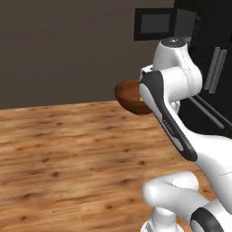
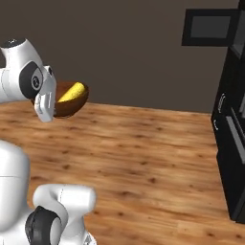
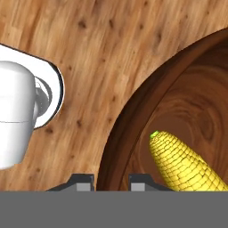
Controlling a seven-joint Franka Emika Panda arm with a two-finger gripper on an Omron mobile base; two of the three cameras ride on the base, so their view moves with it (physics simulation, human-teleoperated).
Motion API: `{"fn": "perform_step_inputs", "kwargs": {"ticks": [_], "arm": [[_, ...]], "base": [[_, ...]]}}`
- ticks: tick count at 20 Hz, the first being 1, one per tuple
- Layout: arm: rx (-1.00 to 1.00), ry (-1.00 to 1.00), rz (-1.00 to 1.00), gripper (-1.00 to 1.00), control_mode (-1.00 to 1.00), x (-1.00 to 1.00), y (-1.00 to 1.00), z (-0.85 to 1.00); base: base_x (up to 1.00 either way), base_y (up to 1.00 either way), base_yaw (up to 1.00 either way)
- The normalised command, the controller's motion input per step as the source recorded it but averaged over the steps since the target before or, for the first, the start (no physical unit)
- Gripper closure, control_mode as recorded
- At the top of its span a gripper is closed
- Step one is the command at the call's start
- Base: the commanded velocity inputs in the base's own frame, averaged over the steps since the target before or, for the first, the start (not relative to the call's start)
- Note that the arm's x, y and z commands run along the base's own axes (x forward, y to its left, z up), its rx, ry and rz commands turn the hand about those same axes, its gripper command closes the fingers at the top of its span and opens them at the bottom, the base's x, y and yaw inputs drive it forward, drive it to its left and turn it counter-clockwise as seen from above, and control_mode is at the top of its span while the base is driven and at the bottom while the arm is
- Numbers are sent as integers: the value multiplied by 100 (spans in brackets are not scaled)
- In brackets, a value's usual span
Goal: Pick the corn from the sink and place it in the bowl. Then pick the bowl and place it in the microwave. Then close the microwave door and press the start button.
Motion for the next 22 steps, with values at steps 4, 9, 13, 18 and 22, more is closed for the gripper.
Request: {"fn": "perform_step_inputs", "kwargs": {"ticks": [4, 9, 13, 18, 22], "arm": [[0, 0, 0, 100, 100, 0, 0, 0], [0, 0, 0, 100, 100, 0, 0, 0], [0, 0, 0, 100, 100, 0, 0, 0], [0, 0, 0, 100, 100, 0, 0, 0], [0, 0, 0, 100, 100, 0, 0, 0]], "base": [[100, 0, 2], [100, 2, 3], [100, 0, 0], [98, -15, -36], [49, 0, -81]]}}
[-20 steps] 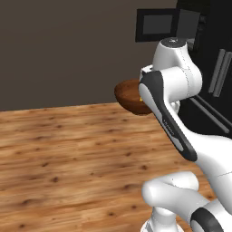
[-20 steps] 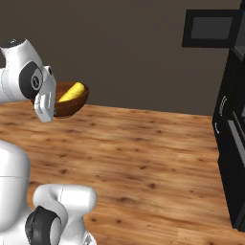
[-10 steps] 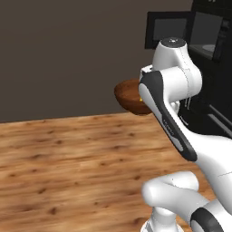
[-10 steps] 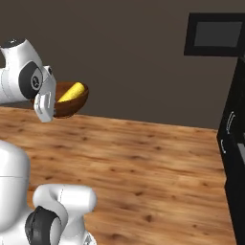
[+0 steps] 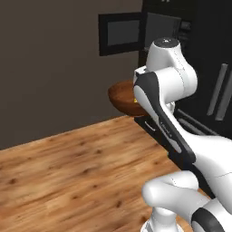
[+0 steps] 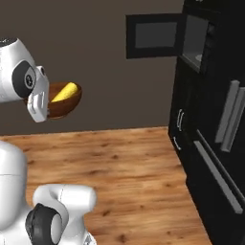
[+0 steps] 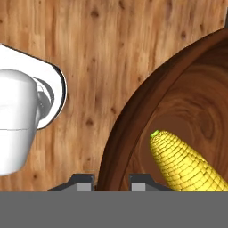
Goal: Pick the corn from the sink and place it in the bowl. Then pick the bowl and place it in the microwave. Then close the microwave door and press the start button.
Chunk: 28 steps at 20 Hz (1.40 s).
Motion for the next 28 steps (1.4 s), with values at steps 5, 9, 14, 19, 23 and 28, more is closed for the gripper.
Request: {"fn": "perform_step_inputs", "kwargs": {"ticks": [5, 9, 14, 19, 23, 28], "arm": [[0, 0, 0, 100, 100, 0, 0, 0], [0, 0, 0, 100, 100, 0, 0, 0], [0, 0, 0, 100, 100, 0, 0, 0], [0, 0, 0, 100, 100, 0, 0, 0], [0, 0, 0, 100, 100, 0, 0, 0], [0, 0, 0, 100, 100, 0, 0, 0]], "base": [[54, 10, -81], [68, 54, -78], [24, 90, -57], [11, 70, -48], [9, 51, -44], [8, 74, -44]]}}
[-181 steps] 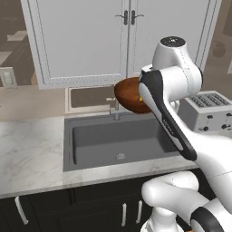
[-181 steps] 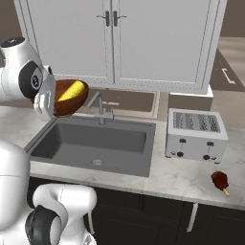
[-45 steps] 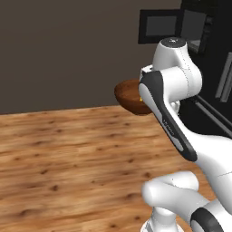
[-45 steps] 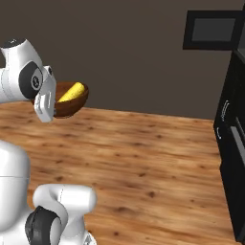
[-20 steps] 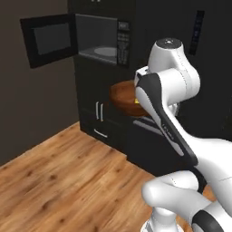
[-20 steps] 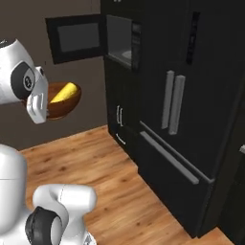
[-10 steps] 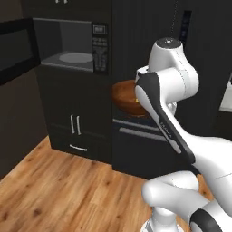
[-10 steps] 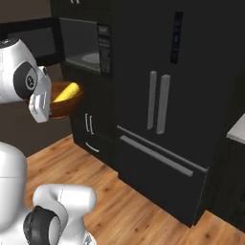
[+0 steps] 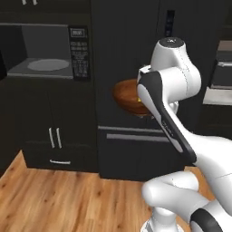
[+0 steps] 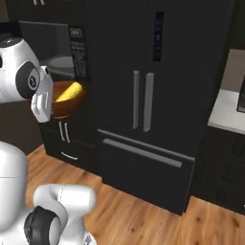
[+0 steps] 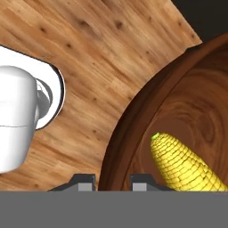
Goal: Pick the corn from the sink and place it in the bowl. Then pick the bowl and place it in the microwave. Then close the microwave door and press the start button.
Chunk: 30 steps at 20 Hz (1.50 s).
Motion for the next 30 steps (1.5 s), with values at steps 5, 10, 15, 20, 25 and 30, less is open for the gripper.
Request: {"fn": "perform_step_inputs", "kwargs": {"ticks": [5, 10, 15, 20, 25, 30], "arm": [[0, 0, 0, 100, 100, 0, 0, 0], [0, 0, 0, 100, 100, 0, 0, 0], [0, 0, 0, 100, 100, 0, 0, 0], [0, 0, 0, 100, 100, 0, 0, 0], [0, 0, 0, 100, 100, 0, 0, 0], [0, 0, 0, 100, 100, 0, 0, 0]], "base": [[0, 100, -40], [0, 100, -34], [4, 96, -32], [26, 46, -23], [47, 32, -11], [44, 93, -16]]}}
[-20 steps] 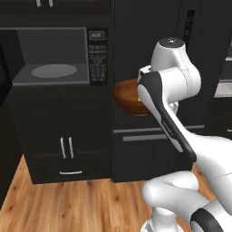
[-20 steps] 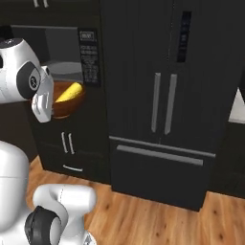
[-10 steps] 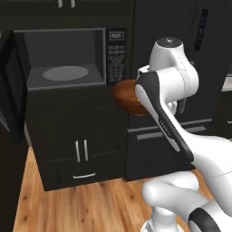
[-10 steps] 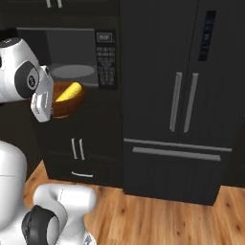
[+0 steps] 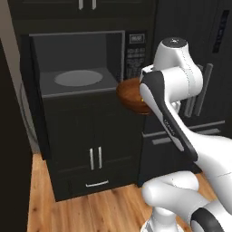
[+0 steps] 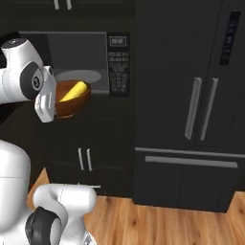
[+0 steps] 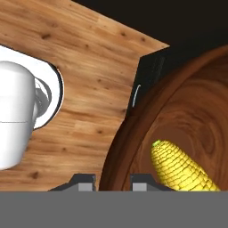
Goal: Pick the corn from the sink and place it in the bowl. Then pick the bowl and place it in the microwave. Then close the microwave door and press the start button.
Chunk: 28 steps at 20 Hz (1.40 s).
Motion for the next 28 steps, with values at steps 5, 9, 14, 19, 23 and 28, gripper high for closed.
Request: {"fn": "perform_step_inputs", "kwargs": {"ticks": [5, 9, 14, 19, 23, 28], "arm": [[0, 0, 0, 100, 100, 0, 0, 0], [0, 0, 0, 100, 100, 0, 0, 0], [0, 0, 0, 100, 100, 0, 0, 0], [0, 0, 0, 100, 100, 0, 0, 0], [0, 0, 0, 100, 100, 0, 0, 0], [0, 0, 0, 100, 100, 0, 0, 0]], "base": [[46, 61, -15], [42, 4, -9], [40, 13, -4], [42, 39, -1], [46, 20, 0], [33, 29, 0]]}}
